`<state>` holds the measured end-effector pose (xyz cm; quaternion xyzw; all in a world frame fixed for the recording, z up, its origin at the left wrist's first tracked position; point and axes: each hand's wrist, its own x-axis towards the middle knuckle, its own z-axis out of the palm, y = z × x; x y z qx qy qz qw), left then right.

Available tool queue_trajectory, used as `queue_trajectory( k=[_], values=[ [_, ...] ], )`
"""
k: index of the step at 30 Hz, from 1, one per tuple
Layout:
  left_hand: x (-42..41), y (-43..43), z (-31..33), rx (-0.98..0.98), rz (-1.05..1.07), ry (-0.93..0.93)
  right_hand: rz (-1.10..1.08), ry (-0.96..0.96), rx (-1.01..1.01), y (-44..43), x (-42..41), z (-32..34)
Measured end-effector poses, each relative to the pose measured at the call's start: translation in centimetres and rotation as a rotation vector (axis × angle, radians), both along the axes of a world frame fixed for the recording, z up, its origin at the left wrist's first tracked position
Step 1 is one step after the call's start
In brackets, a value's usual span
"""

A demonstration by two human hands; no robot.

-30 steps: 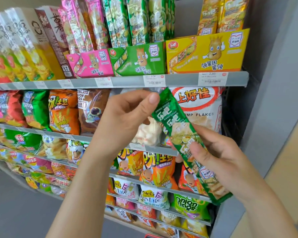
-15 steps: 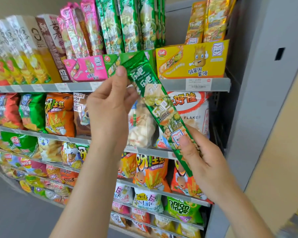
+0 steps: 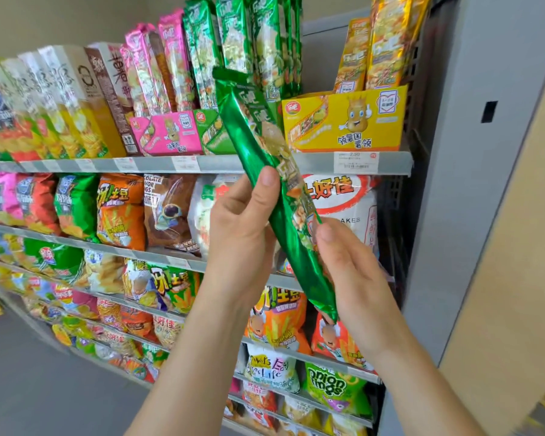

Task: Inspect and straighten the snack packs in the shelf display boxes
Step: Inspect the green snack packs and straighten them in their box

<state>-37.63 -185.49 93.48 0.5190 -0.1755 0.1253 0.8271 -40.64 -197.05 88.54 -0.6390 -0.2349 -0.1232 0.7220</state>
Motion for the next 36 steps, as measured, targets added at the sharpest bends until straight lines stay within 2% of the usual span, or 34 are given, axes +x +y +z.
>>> queue_trajectory(
  k=[5,11,15,20,22,26,29,31,32,36],
  values=[
    [0.0,0.5,1.4,-0.043,0.100,-0.089,-0.121,-0.088,-0.184,-0.3,-0.7,-0.3],
    [0.2,0.7,2.5,-0.138,0.121,-0.042,-0.001,-0.072,-0.057,-1.2,-1.8,-0.3],
    [0.6,0.5,2.8,-0.202,0.070,0.011,-0.066,-0.106,0.083,-0.9,-1.9,-0.1],
    [1.0,0.7,2.8,-0.203,-0.002,0.029,-0.161,-0.152,0.078,-0.6,-1.7,0.0],
    [1.1,0.9,3.1,-0.137,0.010,0.064,-0.233,-0.177,0.052,-0.6,-1.4,0.0],
    [1.3,1.4,2.6,0.179,0.088,0.009,-0.410,-0.254,-0.091,-0.6,-0.3,0.2],
    [1.9,2.7,3.0,0.233,0.229,-0.045,-0.264,-0.294,-0.176,-0.6,0.2,0.9],
    [2.4,3.4,3.8,0.209,0.260,-0.103,-0.098,-0.243,-0.094,-0.2,0.5,1.7],
    [2.7,3.8,4.3,0.210,0.259,-0.141,-0.081,-0.223,-0.040,0.2,0.7,2.0],
    [4.1,5.0,5.6,0.291,0.203,-0.313,-0.183,-0.231,0.072,1.8,2.0,3.4]
  ],
)
